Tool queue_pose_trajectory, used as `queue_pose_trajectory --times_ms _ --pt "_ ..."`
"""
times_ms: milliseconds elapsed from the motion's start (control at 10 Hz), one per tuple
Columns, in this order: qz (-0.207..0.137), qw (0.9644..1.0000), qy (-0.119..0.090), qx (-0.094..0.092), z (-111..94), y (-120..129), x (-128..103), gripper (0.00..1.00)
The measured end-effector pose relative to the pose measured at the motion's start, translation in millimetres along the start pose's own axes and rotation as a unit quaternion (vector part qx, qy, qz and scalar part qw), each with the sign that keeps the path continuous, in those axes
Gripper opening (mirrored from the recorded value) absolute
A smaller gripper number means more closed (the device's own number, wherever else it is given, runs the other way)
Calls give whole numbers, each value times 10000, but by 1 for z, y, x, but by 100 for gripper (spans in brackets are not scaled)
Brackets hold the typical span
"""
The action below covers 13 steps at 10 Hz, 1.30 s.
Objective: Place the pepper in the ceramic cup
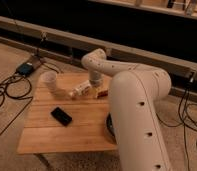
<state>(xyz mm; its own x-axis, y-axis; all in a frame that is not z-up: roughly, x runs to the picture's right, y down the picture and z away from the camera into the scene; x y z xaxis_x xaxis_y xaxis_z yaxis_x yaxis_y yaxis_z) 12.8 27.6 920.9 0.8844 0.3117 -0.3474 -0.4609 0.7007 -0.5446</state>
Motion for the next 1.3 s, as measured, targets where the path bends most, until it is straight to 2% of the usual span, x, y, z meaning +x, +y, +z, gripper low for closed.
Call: queue_pose_trajectory --times_ms 700,1300 --pt "-123 9994 272 -145 37 -13 7 65" --pt "-6 9990 410 -158 63 -32 5 65"
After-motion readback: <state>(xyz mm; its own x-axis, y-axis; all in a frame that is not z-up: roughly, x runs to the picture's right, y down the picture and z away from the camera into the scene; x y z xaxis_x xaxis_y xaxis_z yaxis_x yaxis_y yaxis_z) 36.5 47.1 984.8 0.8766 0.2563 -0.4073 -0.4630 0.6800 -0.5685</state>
